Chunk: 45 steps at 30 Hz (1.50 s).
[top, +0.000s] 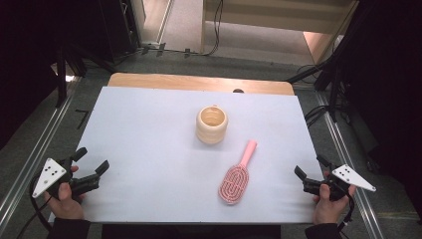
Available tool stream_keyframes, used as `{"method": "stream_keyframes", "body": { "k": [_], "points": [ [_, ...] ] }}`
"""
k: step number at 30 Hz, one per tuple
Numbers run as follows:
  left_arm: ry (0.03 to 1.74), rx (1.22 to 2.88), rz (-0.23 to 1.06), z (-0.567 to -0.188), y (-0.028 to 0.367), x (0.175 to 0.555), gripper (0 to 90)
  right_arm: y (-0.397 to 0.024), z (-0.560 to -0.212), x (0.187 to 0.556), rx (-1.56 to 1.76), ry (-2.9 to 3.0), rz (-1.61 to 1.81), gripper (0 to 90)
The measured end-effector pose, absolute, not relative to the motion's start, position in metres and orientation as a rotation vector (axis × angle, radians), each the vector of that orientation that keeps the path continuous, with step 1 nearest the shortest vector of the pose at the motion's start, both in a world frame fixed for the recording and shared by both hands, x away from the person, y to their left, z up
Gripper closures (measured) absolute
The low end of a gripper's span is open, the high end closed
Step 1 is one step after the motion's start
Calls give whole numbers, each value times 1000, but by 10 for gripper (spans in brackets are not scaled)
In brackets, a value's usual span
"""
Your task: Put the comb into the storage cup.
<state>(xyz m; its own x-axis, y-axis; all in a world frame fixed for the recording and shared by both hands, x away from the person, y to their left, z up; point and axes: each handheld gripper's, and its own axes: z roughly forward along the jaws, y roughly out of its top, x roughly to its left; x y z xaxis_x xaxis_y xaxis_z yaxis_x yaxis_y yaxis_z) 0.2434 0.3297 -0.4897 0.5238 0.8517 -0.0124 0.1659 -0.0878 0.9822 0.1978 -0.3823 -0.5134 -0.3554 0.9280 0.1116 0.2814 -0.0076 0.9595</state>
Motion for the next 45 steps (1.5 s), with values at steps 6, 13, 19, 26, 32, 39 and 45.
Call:
{"method": "stream_keyframes", "body": {
  "k": [6, 13, 19, 26, 32, 39, 45],
  "points": [
    [896, 1582, 723, -490, 329, 244, 131, -381, -512, 197, 1237, 1702, 1445, 0],
    [898, 1581, 725, -490, 329, 244, 131, -375, -508, 197, 1222, 1733, 1435, 38],
    [897, 1581, 723, -490, 329, 244, 131, -366, -505, 197, 1173, 1769, 1415, 115],
    [895, 1586, 723, -490, 329, 243, 131, -357, -499, 195, 1136, 1802, 1403, 136],
    [893, 1589, 723, -490, 328, 243, 131, -353, -496, 195, 1115, 1815, 1393, 140],
    [896, 1586, 724, -490, 329, 243, 131, -342, -489, 194, 1042, 1919, 1398, 361],
    [896, 1588, 725, -490, 329, 243, 131, -320, -487, 192, 970, 2020, 1376, 596]
  ]
}}
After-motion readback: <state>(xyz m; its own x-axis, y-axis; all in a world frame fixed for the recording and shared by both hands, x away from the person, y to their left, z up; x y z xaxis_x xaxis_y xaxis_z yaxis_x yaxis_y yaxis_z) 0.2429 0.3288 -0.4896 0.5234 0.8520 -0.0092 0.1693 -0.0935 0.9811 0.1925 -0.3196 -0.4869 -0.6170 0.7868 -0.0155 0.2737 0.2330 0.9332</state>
